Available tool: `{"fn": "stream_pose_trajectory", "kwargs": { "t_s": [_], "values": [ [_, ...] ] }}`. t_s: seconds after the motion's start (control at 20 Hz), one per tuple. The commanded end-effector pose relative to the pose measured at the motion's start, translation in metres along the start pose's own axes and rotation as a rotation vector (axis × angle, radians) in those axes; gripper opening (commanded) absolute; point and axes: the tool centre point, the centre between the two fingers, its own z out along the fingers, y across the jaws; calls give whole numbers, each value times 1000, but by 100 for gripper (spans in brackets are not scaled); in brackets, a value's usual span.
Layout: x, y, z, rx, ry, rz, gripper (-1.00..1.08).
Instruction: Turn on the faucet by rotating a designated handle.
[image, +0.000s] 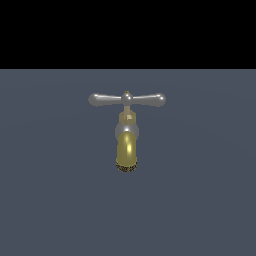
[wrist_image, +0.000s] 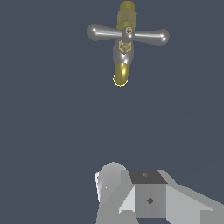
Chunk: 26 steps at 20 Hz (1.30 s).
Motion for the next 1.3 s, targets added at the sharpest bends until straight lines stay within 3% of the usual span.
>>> {"fn": "stream_pose_trajectory", "kwargs": {
  "t_s": [0.0, 0.8, 1.25],
  "values": [
    [0, 0, 0, 0, 0, 0, -100],
    [2, 8, -12, 19, 27, 56, -100],
    [26, 4, -6, 52, 22, 133, -100]
  ]
}}
